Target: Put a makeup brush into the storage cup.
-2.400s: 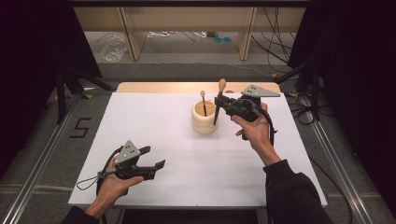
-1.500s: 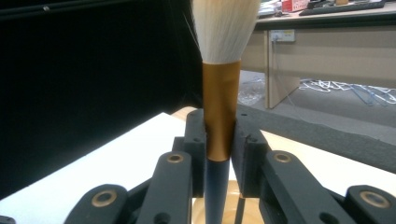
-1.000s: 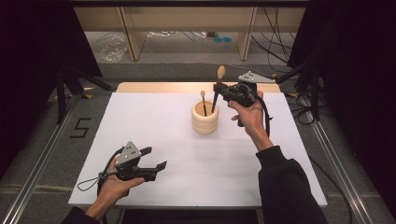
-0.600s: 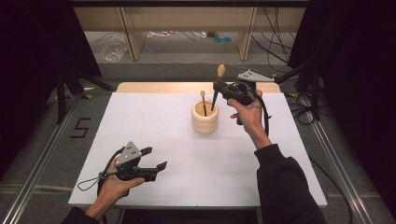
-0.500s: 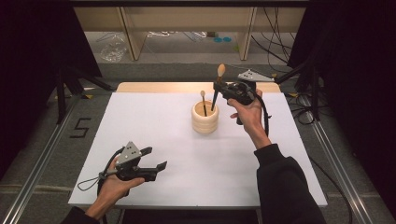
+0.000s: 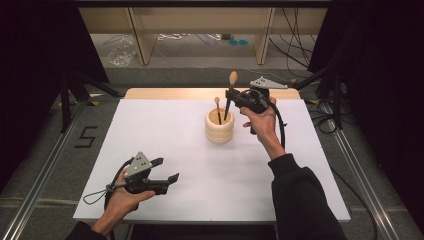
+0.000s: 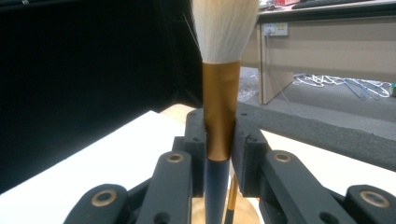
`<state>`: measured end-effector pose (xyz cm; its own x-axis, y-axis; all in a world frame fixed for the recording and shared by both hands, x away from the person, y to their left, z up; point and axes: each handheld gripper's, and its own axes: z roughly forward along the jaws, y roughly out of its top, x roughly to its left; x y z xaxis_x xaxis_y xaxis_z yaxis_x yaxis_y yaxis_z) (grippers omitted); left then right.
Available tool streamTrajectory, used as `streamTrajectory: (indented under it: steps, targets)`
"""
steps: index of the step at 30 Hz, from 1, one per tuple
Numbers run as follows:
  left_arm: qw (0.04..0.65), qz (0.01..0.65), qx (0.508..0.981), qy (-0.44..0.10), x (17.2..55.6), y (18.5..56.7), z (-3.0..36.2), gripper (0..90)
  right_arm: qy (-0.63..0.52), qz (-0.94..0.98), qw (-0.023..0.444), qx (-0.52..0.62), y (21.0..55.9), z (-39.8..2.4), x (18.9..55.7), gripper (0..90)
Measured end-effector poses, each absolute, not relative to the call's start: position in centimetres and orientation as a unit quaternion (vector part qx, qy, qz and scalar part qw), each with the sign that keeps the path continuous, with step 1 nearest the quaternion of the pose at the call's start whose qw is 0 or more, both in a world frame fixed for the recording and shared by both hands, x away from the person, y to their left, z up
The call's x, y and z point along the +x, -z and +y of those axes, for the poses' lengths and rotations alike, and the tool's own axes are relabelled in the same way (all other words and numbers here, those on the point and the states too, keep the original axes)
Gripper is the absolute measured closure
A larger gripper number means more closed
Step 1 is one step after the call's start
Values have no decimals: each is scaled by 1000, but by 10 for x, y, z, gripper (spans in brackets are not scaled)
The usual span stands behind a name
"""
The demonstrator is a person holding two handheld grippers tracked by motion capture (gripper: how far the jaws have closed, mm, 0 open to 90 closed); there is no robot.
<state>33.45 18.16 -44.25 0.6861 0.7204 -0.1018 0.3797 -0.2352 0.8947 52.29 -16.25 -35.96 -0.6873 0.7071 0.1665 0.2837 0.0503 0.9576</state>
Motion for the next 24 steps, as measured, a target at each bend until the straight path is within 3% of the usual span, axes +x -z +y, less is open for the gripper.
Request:
streamTrajectory:
  steps: [24]
  targets:
    - [503,355,768,-176,335,442,182,218,-559,729,178,352,391,-151,531,784]
